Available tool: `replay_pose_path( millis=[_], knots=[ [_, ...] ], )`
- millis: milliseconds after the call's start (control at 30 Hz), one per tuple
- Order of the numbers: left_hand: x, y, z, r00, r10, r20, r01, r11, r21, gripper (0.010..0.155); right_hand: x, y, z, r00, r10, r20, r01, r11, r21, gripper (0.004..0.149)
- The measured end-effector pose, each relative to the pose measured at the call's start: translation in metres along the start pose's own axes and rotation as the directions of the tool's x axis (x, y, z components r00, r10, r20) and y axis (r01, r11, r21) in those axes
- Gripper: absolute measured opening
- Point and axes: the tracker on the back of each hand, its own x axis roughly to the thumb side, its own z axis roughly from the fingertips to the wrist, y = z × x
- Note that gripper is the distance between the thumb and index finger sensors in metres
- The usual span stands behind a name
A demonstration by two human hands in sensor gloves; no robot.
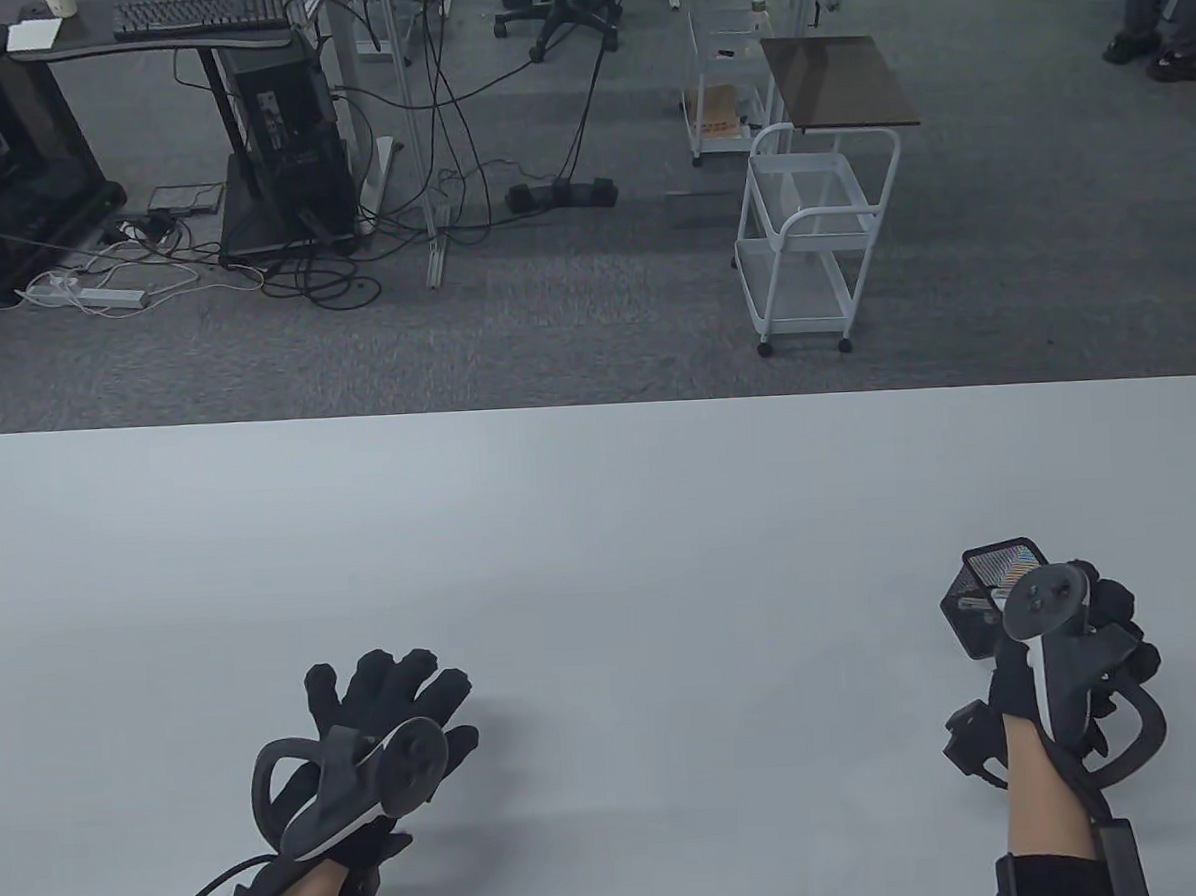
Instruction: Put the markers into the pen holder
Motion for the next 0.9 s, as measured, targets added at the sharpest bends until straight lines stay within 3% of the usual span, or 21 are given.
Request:
replay_pose_path(
  millis=[400,900],
  knots=[
    [0.000,0.006,0.005,1.000,0.008,0.008,-0.008,0.999,0.034,0.059,0.042,-0.021,0.041,0.970,-0.035,0.241,0.049,0.997,-0.052,0.051],
    [-0.003,0.004,0.005,1.000,0.017,0.010,-0.018,0.998,0.058,0.059,0.104,-0.017,0.125,0.817,-0.021,0.577,0.091,0.992,-0.092,0.060]
  ],
)
